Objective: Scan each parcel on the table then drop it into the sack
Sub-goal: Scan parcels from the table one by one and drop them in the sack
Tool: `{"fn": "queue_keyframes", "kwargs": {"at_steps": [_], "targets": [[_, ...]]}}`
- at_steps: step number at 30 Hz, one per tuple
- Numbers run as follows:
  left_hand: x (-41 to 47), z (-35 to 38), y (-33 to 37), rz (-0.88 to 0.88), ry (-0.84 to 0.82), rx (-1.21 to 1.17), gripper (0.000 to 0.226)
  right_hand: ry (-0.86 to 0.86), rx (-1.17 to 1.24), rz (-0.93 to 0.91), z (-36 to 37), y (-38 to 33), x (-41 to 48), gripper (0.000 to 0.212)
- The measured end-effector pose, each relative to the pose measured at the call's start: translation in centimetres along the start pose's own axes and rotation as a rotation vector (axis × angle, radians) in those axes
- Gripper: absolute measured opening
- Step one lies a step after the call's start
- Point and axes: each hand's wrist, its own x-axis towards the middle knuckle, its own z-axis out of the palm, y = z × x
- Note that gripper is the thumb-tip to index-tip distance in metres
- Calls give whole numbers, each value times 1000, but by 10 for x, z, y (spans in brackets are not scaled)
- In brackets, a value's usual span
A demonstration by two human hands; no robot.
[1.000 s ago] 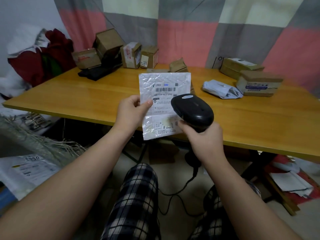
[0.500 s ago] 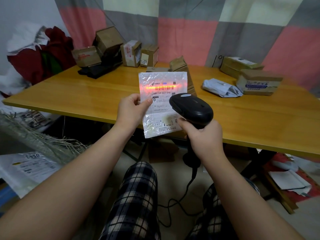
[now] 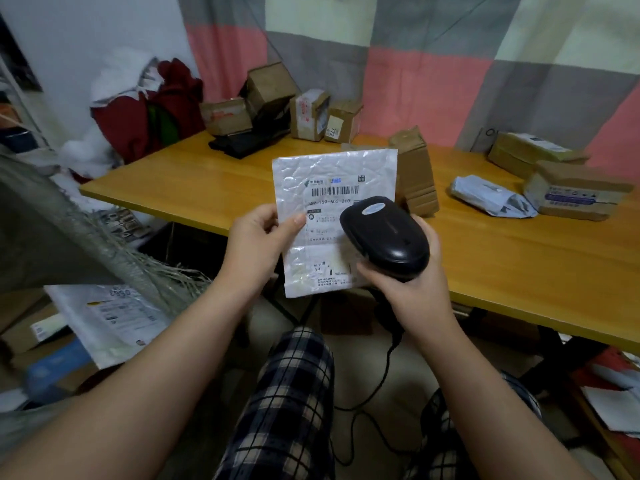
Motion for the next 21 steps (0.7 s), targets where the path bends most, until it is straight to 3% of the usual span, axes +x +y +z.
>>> {"fn": "queue_keyframes", "kwargs": {"at_steps": [1,4,8,10,11,13,14,15,18,20,21], "targets": [[-7,-16,-2,-16,36,-2,8,-52,38,17,8,0,2,77],[-33,-70,-6,-71,180,-11,9,-210,120,32,48,-5,5,43],[-80,-145,-11,-171,399,95,12,-372,99,21,124,-15,-10,38],[-105,-187,-19,-233,445,332,17,-457,56,-34,163,-24,-21,39],[-118,-209,-24,-292,412,634,30,-498,17,-71,181,-31,-27,40],[-146,-249,-31,-501,161,1301,89,-576,-92,-147,212,-40,-39,39],[-159,-266,-36,-619,-4,1467,115,-614,-149,-181,227,-45,-44,40],[-172,-279,-41,-731,-138,1540,125,-648,-198,-213,239,-50,-49,43],[-202,-300,-53,-789,-259,1574,84,-719,-270,-297,268,-60,-60,44],[-214,-305,-63,-546,-117,1690,70,-748,-306,-332,278,-64,-66,41],[-215,-306,-68,-457,-58,1697,75,-753,-308,-335,282,-65,-68,40]]}}
